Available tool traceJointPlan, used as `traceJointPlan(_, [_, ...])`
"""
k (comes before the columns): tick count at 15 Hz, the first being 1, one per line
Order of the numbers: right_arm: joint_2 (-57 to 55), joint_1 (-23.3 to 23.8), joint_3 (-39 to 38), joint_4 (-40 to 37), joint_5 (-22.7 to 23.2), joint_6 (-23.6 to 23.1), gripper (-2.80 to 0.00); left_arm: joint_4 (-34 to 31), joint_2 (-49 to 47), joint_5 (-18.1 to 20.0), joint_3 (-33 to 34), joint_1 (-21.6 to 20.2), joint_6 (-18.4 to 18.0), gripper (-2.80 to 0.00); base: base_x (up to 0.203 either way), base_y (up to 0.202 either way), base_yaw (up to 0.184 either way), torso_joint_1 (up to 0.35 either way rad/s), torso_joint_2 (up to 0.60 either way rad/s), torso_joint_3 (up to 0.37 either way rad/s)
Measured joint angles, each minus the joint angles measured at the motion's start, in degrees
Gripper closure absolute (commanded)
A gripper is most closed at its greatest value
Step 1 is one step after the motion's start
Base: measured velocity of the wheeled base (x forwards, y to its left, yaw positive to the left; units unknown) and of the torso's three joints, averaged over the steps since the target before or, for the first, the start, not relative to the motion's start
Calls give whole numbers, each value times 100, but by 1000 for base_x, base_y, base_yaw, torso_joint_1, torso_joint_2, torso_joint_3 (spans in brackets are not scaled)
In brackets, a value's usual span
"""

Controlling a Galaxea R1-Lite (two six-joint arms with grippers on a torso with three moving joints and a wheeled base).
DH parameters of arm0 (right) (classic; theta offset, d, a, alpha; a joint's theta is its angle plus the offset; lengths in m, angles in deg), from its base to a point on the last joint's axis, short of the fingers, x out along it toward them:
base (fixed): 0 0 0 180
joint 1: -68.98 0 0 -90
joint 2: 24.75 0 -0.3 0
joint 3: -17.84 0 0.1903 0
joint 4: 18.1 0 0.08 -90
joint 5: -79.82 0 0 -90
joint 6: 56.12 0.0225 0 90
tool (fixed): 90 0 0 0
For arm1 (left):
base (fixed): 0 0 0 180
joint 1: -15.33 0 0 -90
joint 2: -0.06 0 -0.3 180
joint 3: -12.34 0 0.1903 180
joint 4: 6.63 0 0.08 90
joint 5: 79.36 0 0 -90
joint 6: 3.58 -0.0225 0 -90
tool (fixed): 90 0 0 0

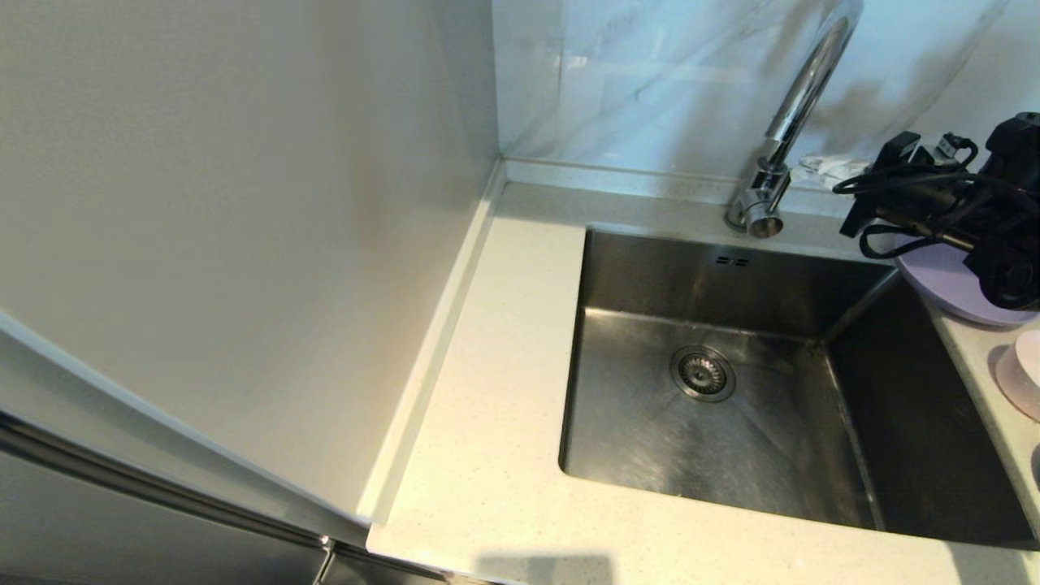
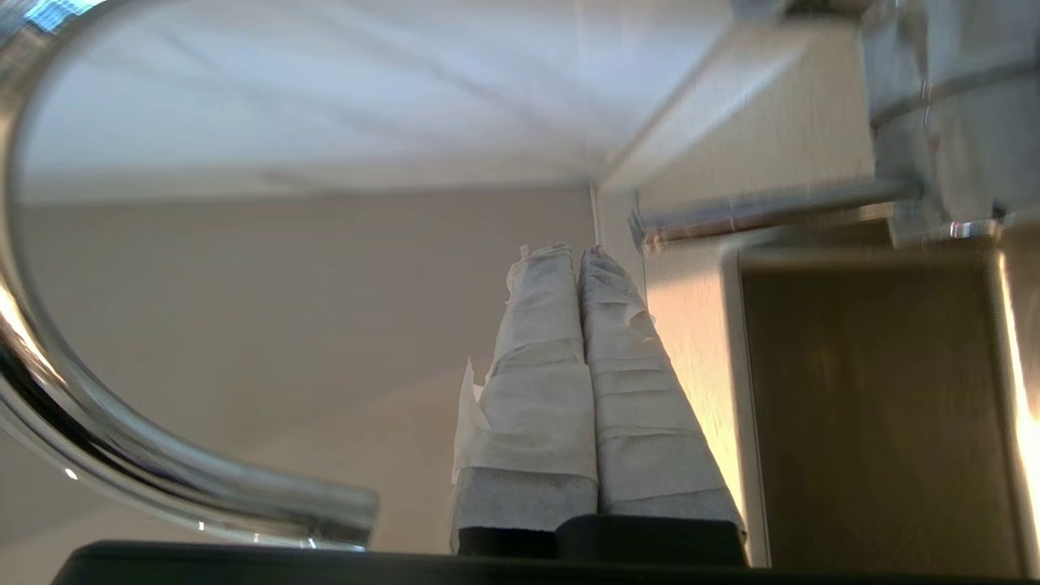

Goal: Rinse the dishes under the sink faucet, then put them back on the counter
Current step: Turn on the faucet

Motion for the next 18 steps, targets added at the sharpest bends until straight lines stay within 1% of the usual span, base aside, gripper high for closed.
traceJointPlan(2, [5, 0, 119, 1, -391, 12, 0, 0, 0, 4, 0, 2, 1, 0, 0, 0, 0, 0, 0, 0])
traceJointPlan(3, [2, -5, 171, 1, -517, 11, 0, 0, 0, 2, 0, 0, 2, 0, 0, 0, 0, 0, 0, 0])
traceJointPlan(7, [-30, -241, 229, 20, -566, -12, 0, 1, 0, 1, 0, 0, 2, 0, 0, 0, 0, 0, 0, 0])
traceJointPlan(11, [-235, -491, 196, 470, -563, -49, 0, 0, 0, 2, 0, 0, 2, 0, 0, 0, 0, 0, 0, 0])
traceJointPlan(15, [-381, -545, 279, 481, -585, -28, 0, 0, 0, 2, 0, 0, 2, 0, 0, 0, 0, 0, 0, 0])
traceJointPlan(18, [-394, -547, 397, 447, -942, -8, 0, 0, 0, 4, 0, 2, 2, 0, 0, 0, 0, 0, 0, 0])
